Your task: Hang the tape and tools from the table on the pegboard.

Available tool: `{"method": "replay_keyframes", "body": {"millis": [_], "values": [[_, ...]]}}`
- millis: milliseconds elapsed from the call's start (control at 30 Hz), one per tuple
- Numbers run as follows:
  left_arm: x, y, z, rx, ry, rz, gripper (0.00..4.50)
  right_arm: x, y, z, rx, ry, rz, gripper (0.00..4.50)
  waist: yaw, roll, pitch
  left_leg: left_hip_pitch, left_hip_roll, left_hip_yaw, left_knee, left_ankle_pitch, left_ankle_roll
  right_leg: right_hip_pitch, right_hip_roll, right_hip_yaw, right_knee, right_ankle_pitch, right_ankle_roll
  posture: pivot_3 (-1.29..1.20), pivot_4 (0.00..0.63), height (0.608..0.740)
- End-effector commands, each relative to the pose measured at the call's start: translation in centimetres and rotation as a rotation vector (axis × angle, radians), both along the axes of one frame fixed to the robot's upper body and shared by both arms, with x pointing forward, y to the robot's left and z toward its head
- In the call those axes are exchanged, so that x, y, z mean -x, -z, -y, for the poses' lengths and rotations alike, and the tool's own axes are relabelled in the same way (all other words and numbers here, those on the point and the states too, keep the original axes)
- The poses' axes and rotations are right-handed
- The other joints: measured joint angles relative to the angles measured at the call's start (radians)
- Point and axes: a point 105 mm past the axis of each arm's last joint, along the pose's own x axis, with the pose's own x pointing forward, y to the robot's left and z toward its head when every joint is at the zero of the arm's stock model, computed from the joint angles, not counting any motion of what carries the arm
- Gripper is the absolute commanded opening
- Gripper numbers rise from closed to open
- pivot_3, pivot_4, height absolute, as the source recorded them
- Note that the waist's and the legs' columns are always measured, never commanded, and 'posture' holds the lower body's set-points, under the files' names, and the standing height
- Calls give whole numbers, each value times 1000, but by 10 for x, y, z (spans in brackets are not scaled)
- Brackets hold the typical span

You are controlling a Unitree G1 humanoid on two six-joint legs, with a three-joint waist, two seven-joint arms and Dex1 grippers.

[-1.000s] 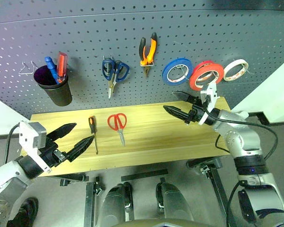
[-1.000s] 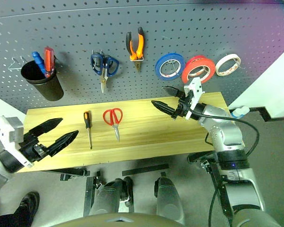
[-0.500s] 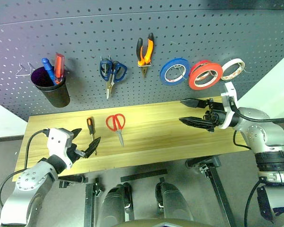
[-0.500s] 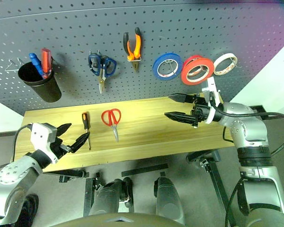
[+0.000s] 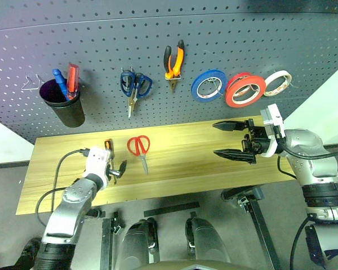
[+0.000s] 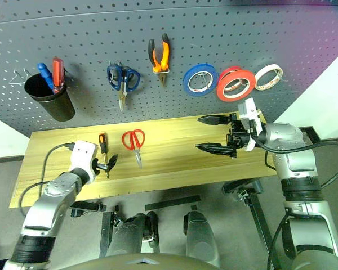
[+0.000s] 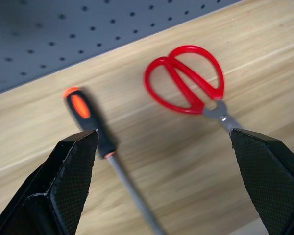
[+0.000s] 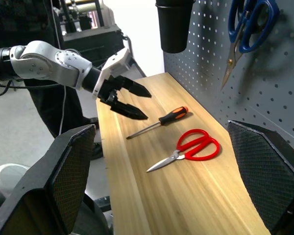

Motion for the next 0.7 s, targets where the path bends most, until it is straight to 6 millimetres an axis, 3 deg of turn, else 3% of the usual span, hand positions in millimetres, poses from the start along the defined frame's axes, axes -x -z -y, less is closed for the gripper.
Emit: {"method": "replay_keyframes", "body": {"millis": [33,333,500,600,700], "values": [[-13,-4,15,60,-39,-33,4500,-3,-7,-4,-6,4,44,4479,1,0,0,1,0,0,0,0,0,1,0,0,0,0,0,-163,198,740],[-38,-10,52,58,-148,-129,4500,-4,-8,-6,-18,6,31,4479,0,0,0,2,0,1,2,0,1,3,1,0,1,1,2,-177,213,740],[-45,-9,52,28,-281,-146,4500,-3,-9,-5,-18,11,23,4479,1,-2,1,2,0,1,3,0,1,4,1,0,1,1,3,-187,221,740],[-46,-4,65,110,-356,-180,4500,-3,-9,-2,-12,17,14,4479,1,-3,2,2,0,1,4,0,1,4,1,0,1,2,3,-191,225,740],[-45,2,70,66,-428,-213,4500,-3,-8,-1,-11,20,10,4479,4,-4,2,2,0,1,4,-1,2,4,1,0,1,2,3,-204,228,740]]}}
